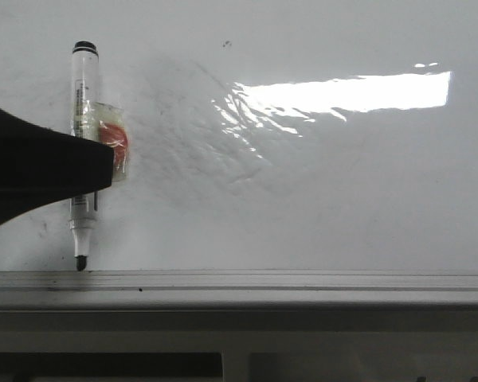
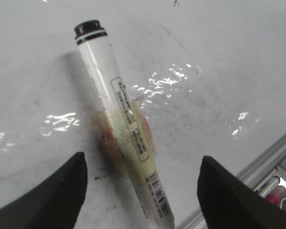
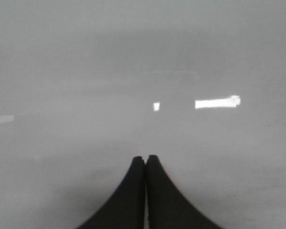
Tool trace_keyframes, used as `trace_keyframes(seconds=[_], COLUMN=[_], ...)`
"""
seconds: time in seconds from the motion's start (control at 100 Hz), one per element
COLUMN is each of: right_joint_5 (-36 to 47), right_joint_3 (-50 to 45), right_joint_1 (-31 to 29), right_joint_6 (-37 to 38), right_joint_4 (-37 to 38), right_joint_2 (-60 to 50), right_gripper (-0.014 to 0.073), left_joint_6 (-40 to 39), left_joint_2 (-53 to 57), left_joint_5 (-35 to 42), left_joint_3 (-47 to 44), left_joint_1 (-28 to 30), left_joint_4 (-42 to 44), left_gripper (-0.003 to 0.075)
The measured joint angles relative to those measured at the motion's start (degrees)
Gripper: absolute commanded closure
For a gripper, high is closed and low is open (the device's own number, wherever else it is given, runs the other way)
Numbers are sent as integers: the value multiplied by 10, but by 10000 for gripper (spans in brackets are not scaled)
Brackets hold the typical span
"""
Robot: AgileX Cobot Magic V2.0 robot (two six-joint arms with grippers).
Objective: Write number 8 on whiteboard
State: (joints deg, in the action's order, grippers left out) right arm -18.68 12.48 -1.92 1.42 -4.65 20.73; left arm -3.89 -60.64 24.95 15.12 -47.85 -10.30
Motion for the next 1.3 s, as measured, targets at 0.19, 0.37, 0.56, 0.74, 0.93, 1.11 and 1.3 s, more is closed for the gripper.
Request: trace_keyframes(seconds=[0.19,0.37,0.56,0.74,0.93,1.11,1.3], right_joint_5=[-1,-2,-4,-33,-90,-95,-95], right_joint_3=[0,0,0,25,100,184,270], right_joint_1=[9,74,151,209,292,388,497], right_joint_6=[0,0,-1,-56,-97,-107,-109], right_joint_4=[-13,-16,-16,-16,-16,-16,-20], right_joint_2=[0,0,0,7,69,167,272], right_gripper=[657,657,657,657,646,401,261], left_joint_6=[1,1,1,1,1,1,1], left_joint_2=[-35,-66,-76,-70,-42,-21,-14], left_joint_5=[27,37,46,38,-8,-14,-5], left_joint_3=[3,5,6,6,11,24,29], left_joint_1=[-2,-2,-6,-6,-3,-2,-2], left_joint_4=[12,16,27,61,147,240,341], left_gripper=[475,740,741,741,741,741,741])
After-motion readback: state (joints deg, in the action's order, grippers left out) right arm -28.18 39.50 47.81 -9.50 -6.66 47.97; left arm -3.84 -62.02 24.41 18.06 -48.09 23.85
